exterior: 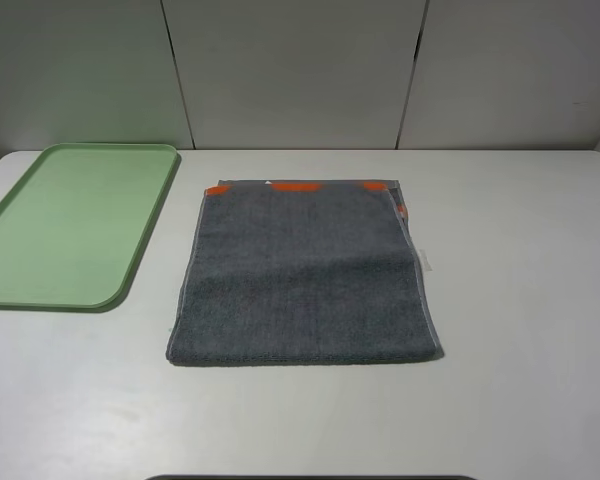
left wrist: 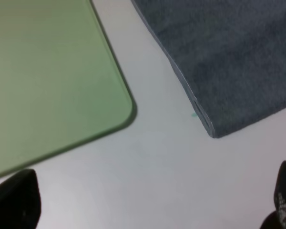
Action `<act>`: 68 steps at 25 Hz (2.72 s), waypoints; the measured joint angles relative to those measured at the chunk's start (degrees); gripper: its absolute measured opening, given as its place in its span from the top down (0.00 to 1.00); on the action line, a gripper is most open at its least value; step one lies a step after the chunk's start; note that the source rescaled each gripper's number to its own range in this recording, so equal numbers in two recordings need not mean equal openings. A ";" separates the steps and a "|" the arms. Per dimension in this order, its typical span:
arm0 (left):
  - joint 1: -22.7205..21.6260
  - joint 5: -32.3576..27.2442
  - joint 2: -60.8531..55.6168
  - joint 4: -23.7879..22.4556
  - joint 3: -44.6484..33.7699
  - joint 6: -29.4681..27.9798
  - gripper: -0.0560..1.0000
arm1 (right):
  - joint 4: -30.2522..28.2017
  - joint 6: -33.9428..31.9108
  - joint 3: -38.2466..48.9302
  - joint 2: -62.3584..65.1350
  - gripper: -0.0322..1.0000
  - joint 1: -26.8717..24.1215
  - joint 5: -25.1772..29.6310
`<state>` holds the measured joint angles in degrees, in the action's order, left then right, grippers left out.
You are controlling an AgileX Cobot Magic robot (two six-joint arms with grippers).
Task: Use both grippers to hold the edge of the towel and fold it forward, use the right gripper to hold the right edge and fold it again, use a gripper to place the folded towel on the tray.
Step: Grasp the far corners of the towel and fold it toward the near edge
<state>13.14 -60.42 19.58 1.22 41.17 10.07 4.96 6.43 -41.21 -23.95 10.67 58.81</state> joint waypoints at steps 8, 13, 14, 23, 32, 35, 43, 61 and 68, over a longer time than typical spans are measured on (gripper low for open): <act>0.00 1.17 17.71 0.00 10.81 15.61 0.01 | 0.52 6.28 -0.42 -9.59 0.00 0.00 0.00; 0.80 7.47 26.13 0.00 11.93 26.34 0.01 | 0.52 16.29 -0.42 -14.47 0.00 3.08 -0.07; 1.11 8.36 27.97 0.00 11.93 28.23 0.01 | 0.52 18.32 -0.42 -15.65 0.00 4.15 -0.19; 2.07 14.06 44.82 3.28 11.93 44.96 0.01 | 0.18 34.21 -0.42 -26.29 0.00 11.06 -5.06; 2.07 15.23 55.68 11.45 11.99 56.72 0.01 | 0.07 42.27 -0.60 -38.28 0.00 11.32 -12.66; 2.07 15.29 58.43 12.81 11.99 59.34 0.01 | 0.07 44.42 -0.60 -42.74 0.00 11.32 -15.09; 8.04 17.56 65.18 11.83 12.04 62.80 0.01 | 0.07 46.30 -0.60 -53.35 0.00 11.32 -19.91; 15.34 25.49 82.54 9.58 12.04 63.74 0.02 | 0.12 46.49 0.87 -60.03 0.00 11.32 -25.95; 15.92 26.30 87.02 8.71 11.43 64.04 0.02 | 0.12 46.49 0.87 -60.03 0.00 11.32 -26.58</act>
<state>29.06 -34.12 106.61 9.93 52.60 74.11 5.09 52.92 -40.33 -83.98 21.99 32.23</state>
